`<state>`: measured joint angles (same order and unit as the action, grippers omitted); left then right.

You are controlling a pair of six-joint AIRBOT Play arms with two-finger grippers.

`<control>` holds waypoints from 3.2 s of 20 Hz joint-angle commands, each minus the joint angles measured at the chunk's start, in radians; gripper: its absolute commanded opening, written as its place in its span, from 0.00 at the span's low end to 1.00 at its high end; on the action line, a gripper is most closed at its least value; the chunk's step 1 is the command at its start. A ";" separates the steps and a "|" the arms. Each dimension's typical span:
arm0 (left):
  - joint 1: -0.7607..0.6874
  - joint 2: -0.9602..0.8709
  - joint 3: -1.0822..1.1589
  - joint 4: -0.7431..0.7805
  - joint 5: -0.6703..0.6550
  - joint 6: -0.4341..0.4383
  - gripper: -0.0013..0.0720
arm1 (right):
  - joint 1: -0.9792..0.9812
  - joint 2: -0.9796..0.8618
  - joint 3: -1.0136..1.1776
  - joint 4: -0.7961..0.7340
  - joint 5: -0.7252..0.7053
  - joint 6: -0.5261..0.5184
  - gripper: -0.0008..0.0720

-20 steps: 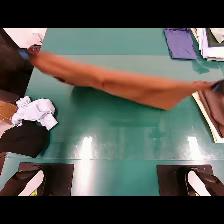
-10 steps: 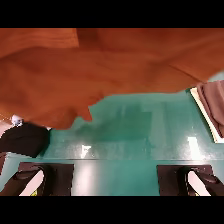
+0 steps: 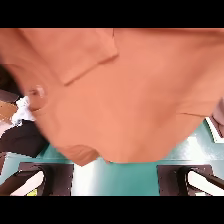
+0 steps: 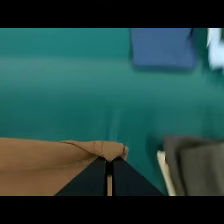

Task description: Fold the shirts.

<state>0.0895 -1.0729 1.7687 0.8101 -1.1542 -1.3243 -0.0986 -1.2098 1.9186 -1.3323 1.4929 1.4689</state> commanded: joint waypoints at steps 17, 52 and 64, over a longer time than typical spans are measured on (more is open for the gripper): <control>-0.076 -0.653 -0.061 0.146 0.087 0.206 0.05 | 0.039 -0.434 -0.236 0.002 -0.286 0.023 0.03; -0.108 0.084 -1.317 0.077 0.082 0.011 0.85 | -0.042 0.046 -0.892 0.242 -0.156 -0.128 0.43; -0.148 0.097 -1.258 0.000 0.086 -0.007 0.05 | -0.160 0.078 -0.983 0.219 -0.026 -0.196 0.43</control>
<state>-0.0563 -0.9867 0.4774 0.8299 -1.0210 -1.3617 -0.1936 -1.1522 0.9932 -1.0992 1.4250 1.2934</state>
